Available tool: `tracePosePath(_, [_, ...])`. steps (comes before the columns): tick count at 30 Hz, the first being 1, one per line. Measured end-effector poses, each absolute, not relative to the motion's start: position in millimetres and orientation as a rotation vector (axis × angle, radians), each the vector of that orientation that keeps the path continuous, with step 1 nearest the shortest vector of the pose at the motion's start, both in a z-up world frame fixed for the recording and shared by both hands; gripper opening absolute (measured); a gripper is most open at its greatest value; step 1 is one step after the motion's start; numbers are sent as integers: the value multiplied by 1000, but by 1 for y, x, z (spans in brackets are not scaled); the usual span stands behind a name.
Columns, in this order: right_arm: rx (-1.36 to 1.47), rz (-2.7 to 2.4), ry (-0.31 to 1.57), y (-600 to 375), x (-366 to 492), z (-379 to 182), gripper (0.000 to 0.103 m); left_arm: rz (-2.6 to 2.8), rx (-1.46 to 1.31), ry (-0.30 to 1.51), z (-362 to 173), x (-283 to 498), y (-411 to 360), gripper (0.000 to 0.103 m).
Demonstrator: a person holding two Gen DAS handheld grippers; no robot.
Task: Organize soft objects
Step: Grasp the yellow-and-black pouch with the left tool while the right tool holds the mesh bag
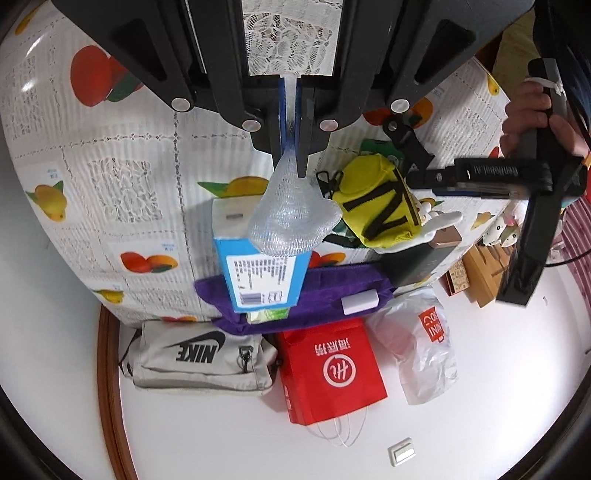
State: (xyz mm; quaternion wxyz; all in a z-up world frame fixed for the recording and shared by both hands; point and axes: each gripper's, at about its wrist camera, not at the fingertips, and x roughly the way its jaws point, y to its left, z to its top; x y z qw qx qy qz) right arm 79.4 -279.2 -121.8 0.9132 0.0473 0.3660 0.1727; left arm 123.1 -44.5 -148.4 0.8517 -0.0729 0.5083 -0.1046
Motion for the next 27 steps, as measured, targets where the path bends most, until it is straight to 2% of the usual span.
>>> tracePosePath(9, [124, 365, 775, -285, 83, -132, 4, -283, -184, 1043, -141, 130, -61, 63])
tracePosePath(10, [126, 365, 779, -286, 84, -133, 4, -281, -189, 1049, -144, 132, -63, 61])
tracePosePath(11, [128, 365, 783, -287, 84, -135, 4, -290, -201, 1054, -146, 134, -64, 52])
tracePosePath(12, [129, 363, 785, -287, 85, -135, 4, -296, -207, 1056, -147, 135, -65, 49])
tracePosePath(18, [120, 359, 804, -288, 89, -141, 6, -296, -199, 1059, -151, 143, -72, 41])
tracePosePath(19, [118, 358, 812, -287, 92, -144, 6, -291, -194, 1054, -151, 144, -73, 38])
tracePosePath(21, [114, 359, 824, -286, 94, -147, 6, -282, -183, 1051, -153, 145, -72, 26])
tracePosePath(27, [110, 349, 849, -282, 98, -153, 6, -341, -210, 1020, -145, 139, -60, 14])
